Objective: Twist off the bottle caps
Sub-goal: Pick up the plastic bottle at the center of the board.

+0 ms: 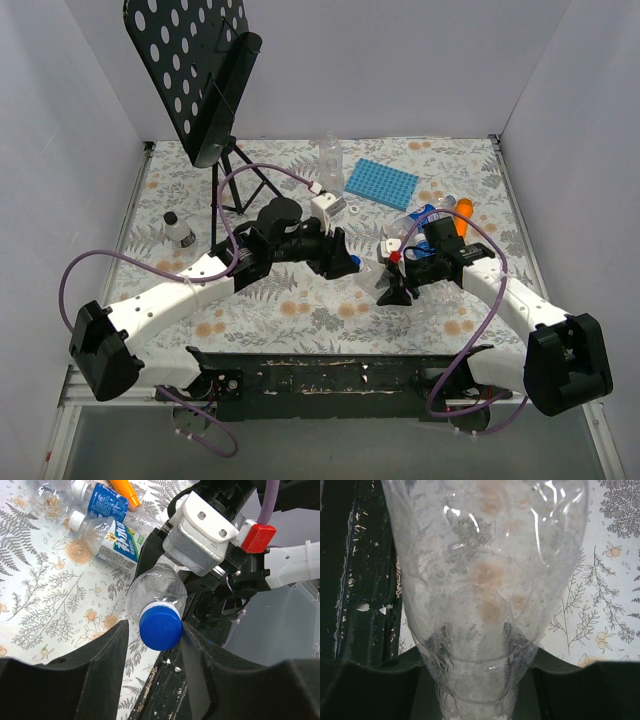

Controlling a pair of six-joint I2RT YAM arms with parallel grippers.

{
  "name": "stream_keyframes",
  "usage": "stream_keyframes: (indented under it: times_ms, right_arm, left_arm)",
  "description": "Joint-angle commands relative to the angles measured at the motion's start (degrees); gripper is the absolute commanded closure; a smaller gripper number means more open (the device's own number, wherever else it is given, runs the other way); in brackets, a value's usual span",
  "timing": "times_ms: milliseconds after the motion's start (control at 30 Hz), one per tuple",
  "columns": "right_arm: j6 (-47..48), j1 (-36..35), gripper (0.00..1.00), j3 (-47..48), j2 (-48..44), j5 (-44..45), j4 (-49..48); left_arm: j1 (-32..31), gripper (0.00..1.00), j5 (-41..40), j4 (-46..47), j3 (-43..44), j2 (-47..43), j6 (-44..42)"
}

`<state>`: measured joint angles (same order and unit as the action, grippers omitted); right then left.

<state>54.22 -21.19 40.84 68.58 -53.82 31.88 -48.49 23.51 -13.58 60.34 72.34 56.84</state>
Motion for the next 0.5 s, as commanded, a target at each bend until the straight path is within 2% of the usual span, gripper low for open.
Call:
stream_keyframes:
  times_ms: [0, 133, 300, 400, 467]
  right_arm:
    - [0.9, -0.4, 0.95, 2.7, 0.4, -0.7, 1.0]
    - [1.0, -0.4, 0.95, 2.7, 0.6, -0.7, 1.1]
    - [0.7, -0.7, 0.95, 2.7, 0.9, 0.1, 0.8]
    - [0.4, -0.7, 0.95, 2.6, 0.9, 0.7, 0.4]
    - [0.0, -0.7, 0.95, 2.5, 0.9, 1.1, 0.0]
  left_arm:
    - [0.2, 0.59, 1.3, 0.4, 2.5, 0.7, -0.2]
    - [0.2, 0.71, 1.3, 0.7, 2.9, 1.3, 0.7]
    - [0.2, 1.0, -0.1, 1.7, 2.3, 0.5, 5.2]
    - [0.2, 1.0, -2.0, 2.9, 0.1, -1.0, 12.2]
    - [0.2, 1.0, -6.3, 3.3, -1.7, -2.5, 21.1]
